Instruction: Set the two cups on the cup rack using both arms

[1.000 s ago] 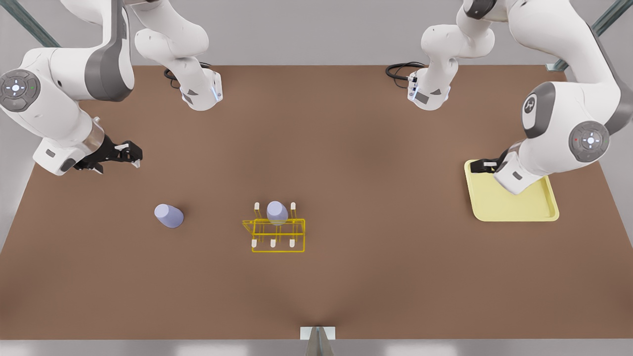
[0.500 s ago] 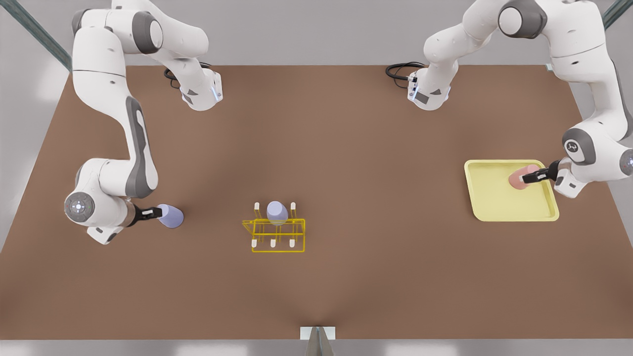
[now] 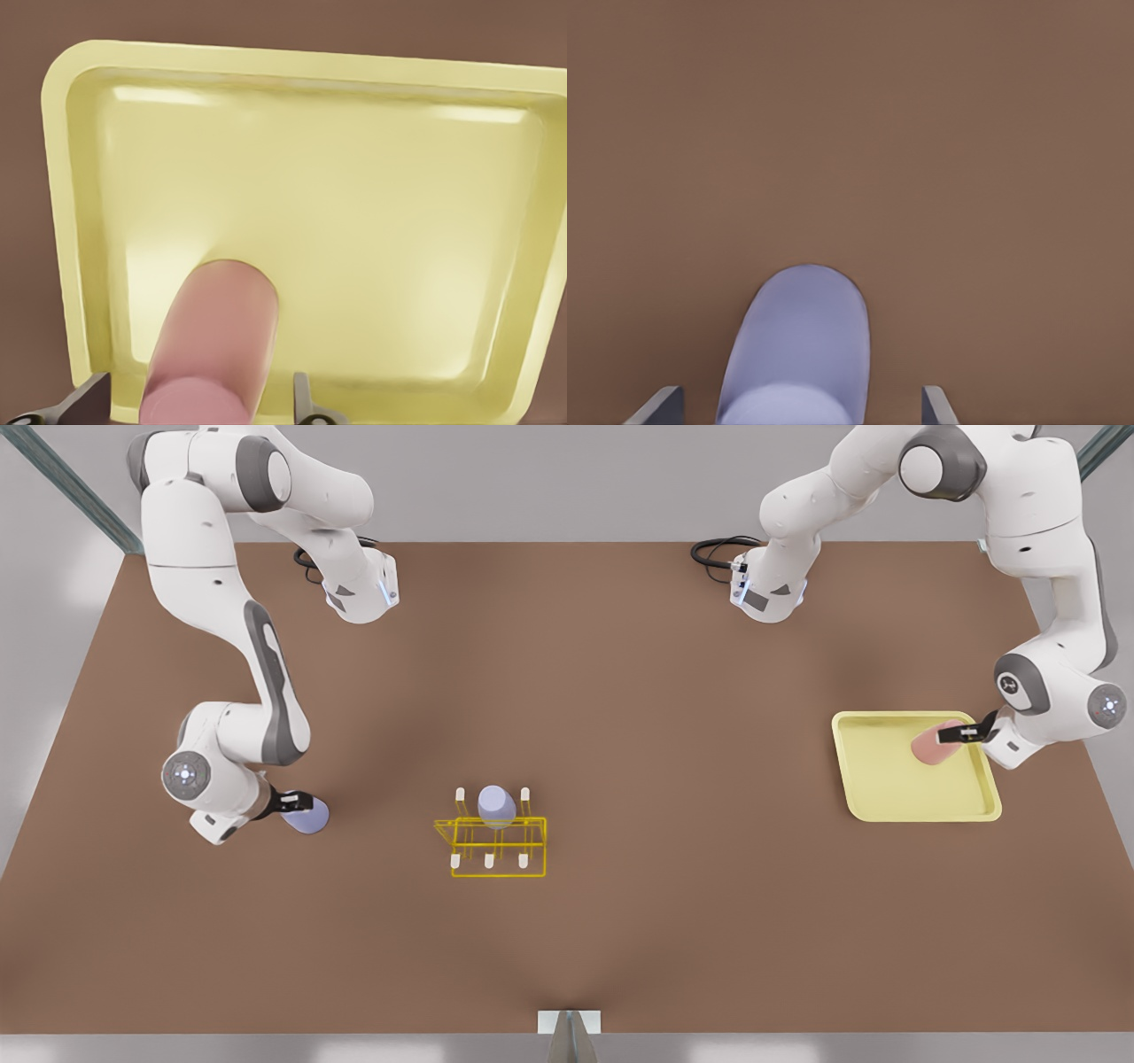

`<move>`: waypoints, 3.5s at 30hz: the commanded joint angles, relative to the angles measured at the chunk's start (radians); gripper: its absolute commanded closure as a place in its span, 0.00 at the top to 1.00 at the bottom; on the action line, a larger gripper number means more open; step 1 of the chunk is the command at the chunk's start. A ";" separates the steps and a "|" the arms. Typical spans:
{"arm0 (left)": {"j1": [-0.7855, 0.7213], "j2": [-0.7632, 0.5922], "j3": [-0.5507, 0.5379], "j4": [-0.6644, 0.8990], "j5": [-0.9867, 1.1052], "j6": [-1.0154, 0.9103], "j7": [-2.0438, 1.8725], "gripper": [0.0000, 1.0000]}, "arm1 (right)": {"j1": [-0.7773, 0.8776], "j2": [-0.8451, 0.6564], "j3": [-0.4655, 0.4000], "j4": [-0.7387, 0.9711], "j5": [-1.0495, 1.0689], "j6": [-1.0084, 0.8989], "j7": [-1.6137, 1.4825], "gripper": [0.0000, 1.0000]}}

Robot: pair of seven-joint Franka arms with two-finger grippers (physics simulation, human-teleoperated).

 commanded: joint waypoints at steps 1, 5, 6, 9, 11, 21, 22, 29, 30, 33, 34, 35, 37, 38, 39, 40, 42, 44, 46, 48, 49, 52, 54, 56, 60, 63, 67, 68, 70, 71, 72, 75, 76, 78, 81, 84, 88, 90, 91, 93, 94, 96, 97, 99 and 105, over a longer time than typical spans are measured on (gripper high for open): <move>0.000 0.001 0.000 -0.034 0.004 0.099 0.170 1.00 | 0.000 0.002 0.000 -0.007 0.002 0.080 0.108 1.00; 0.003 0.012 0.026 -0.047 0.004 0.104 0.170 1.00 | 0.000 0.006 0.001 -0.056 0.004 0.144 0.109 1.00; 0.003 0.026 0.026 -0.047 0.004 0.111 0.170 1.00 | -0.002 0.003 0.001 -0.069 0.004 0.154 0.109 1.00; 0.000 0.066 0.026 -0.046 -0.005 0.136 0.170 1.00 | -0.006 -0.026 0.001 -0.142 0.002 0.218 0.104 1.00; 0.000 0.083 0.026 -0.046 -0.005 0.160 0.170 1.00 | -0.008 -0.040 0.001 -0.159 0.002 0.220 0.098 1.00; -0.007 0.058 0.026 -0.043 -0.014 0.121 0.170 0.74 | -0.012 -0.006 0.006 -0.165 0.002 0.221 0.091 1.00; -0.012 0.057 0.026 -0.043 -0.016 0.119 0.164 0.74 | -0.012 -0.001 0.006 -0.165 0.002 0.220 0.091 1.00; -0.210 -0.028 0.025 0.009 -0.097 -0.143 -0.251 0.74 | -0.011 0.019 0.009 -0.170 0.001 0.221 0.083 1.00; -0.265 -0.025 0.023 0.064 -0.152 -0.234 -0.346 0.74 | -0.011 0.020 0.009 -0.170 0.001 0.221 0.083 1.00; -0.270 -0.009 -0.170 0.235 -0.187 -0.403 -0.653 0.74 | -0.011 0.020 0.011 -0.170 0.001 0.220 0.083 0.97; -0.276 0.006 -0.242 0.281 -0.203 -0.403 -0.774 0.74 | -0.011 0.020 0.011 -0.170 0.001 0.220 0.081 0.94; -0.277 0.038 -0.316 0.336 -0.201 -0.403 -0.898 0.74 | -0.011 0.020 0.011 -0.170 0.001 0.220 0.081 0.91; -0.334 0.158 -0.406 0.541 -0.197 -0.403 -1.201 0.74 | -0.011 0.019 0.011 -0.170 0.001 0.220 0.080 0.90; -0.395 0.213 -0.412 0.607 -0.190 -0.401 -1.314 0.74 | -0.012 0.019 0.011 -0.168 0.001 0.220 0.077 0.89; -0.449 0.259 -0.412 0.673 -0.187 -0.396 -1.415 0.74 | -0.012 0.017 0.012 -0.167 0.001 0.218 0.077 0.88; -0.501 0.313 -0.411 0.750 -0.187 -0.390 -1.521 0.74 | -0.012 0.014 0.012 -0.164 0.002 0.218 0.077 0.86; -0.560 0.385 -0.412 0.894 -0.189 -0.352 -1.664 0.74 | -0.012 0.011 0.018 -0.161 0.005 0.212 0.077 0.84; -0.629 0.397 -0.409 0.925 -0.197 -0.222 -1.778 0.74 | -0.012 0.011 0.021 -0.159 0.007 0.212 0.077 0.83; -0.679 0.480 -0.409 1.068 -0.198 -0.211 -1.856 0.74 | -0.012 0.006 0.024 -0.158 0.007 0.210 0.077 0.83; -0.708 0.485 -0.411 1.075 -0.198 -0.128 -1.859 0.74 | -0.011 -0.020 0.032 -0.156 0.022 0.181 0.077 0.83; -0.738 0.500 -0.408 1.088 -0.230 -0.079 -1.861 0.74 | -0.011 -0.046 0.046 -0.145 0.085 0.123 0.045 0.83; -0.782 0.545 -0.408 1.140 -0.311 0.100 -1.877 0.74 | -0.006 -0.073 0.084 -0.092 0.169 -0.001 0.032 0.83; -0.813 0.554 -0.411 1.140 -0.370 0.200 -1.868 0.74 | 0.000 -0.092 0.121 -0.053 0.203 -0.038 0.034 0.83; -0.840 0.574 -0.425 1.141 -0.370 0.225 -1.868 0.74 | 0.000 -0.107 0.186 0.002 0.258 -0.084 0.035 0.83; -0.862 0.630 -0.460 1.184 -0.370 0.225 -1.781 0.74 | 0.055 -0.076 0.241 0.117 0.346 -0.086 0.048 0.83; -0.863 0.635 -0.475 1.181 -0.370 0.203 -1.758 0.74 | 0.075 -0.015 0.241 0.224 0.356 -0.086 0.042 0.83; -0.870 0.667 -0.475 1.181 -0.368 0.171 -1.700 0.74 | 0.086 0.082 0.241 0.375 0.353 -0.101 0.037 0.83; -0.870 0.672 -0.475 1.181 -0.368 0.173 -1.695 0.74 | 0.086 0.114 0.241 0.421 0.353 -0.121 0.037 0.83; -0.882 0.689 -0.474 1.183 -0.365 0.176 -1.667 0.74 | 0.086 0.148 0.242 0.474 0.355 -0.142 0.037 0.83; -0.883 0.690 -0.471 1.183 -0.365 0.177 -1.664 0.74 | 0.086 0.154 0.256 0.482 0.356 -0.142 0.038 0.83; -0.885 0.696 -0.472 1.183 -0.367 0.177 -1.664 0.74 | 0.087 0.168 0.261 0.497 0.369 -0.142 0.040 0.83; -0.894 0.704 -0.469 1.183 -0.364 0.183 -1.664 0.74 | 0.092 0.183 0.281 0.502 0.372 -0.142 0.040 0.83; -0.894 0.706 -0.469 1.183 -0.364 0.185 -1.664 0.75 | 0.098 0.183 0.281 0.499 0.373 -0.142 0.040 0.83; -0.897 0.712 -0.468 1.181 -0.364 0.205 -1.664 1.00 | 0.110 0.191 0.281 0.491 0.372 -0.142 0.045 0.83; -0.894 0.709 -0.466 1.181 -0.364 0.205 -1.664 1.00 | 0.119 0.203 0.281 0.488 0.372 -0.142 0.035 0.83; -0.894 0.707 -0.466 1.178 -0.361 0.200 -1.669 1.00 | 0.130 0.209 0.279 0.487 0.370 -0.142 0.035 0.86; -0.899 0.710 -0.454 1.169 -0.292 0.177 -1.666 1.00 | 0.130 0.221 0.279 0.490 0.369 -0.142 0.031 1.00; -0.906 0.710 -0.454 1.166 -0.289 0.170 -1.666 1.00 | 0.132 0.224 0.279 0.491 0.369 -0.142 0.031 1.00; -0.911 0.712 -0.454 1.166 -0.287 0.170 -1.666 1.00 | 0.130 0.224 0.279 0.494 0.367 -0.142 0.031 1.00; -0.913 0.712 -0.454 1.167 -0.286 0.170 -1.666 1.00 | 0.130 0.226 0.279 0.497 0.367 -0.142 0.029 1.00; -0.914 0.712 -0.454 1.167 -0.286 0.170 -1.666 1.00 | 0.130 0.226 0.279 0.497 0.367 -0.142 0.029 1.00; -0.911 0.703 -0.451 1.169 -0.287 0.121 -1.664 1.00 | 0.132 0.226 0.281 0.513 0.370 -0.141 0.031 1.00; -0.906 0.699 -0.452 1.169 -0.287 0.104 -1.666 1.00 | 0.133 0.226 0.293 0.520 0.372 -0.141 0.032 1.00; -0.896 0.661 -0.431 1.178 -0.275 -0.011 -1.663 1.00 | 0.135 0.226 0.302 0.536 0.373 -0.141 0.045 1.00; -0.844 0.586 -0.425 1.206 -0.272 -0.096 -1.706 1.00 | 0.051 0.194 0.299 0.539 0.197 -0.219 0.045 1.00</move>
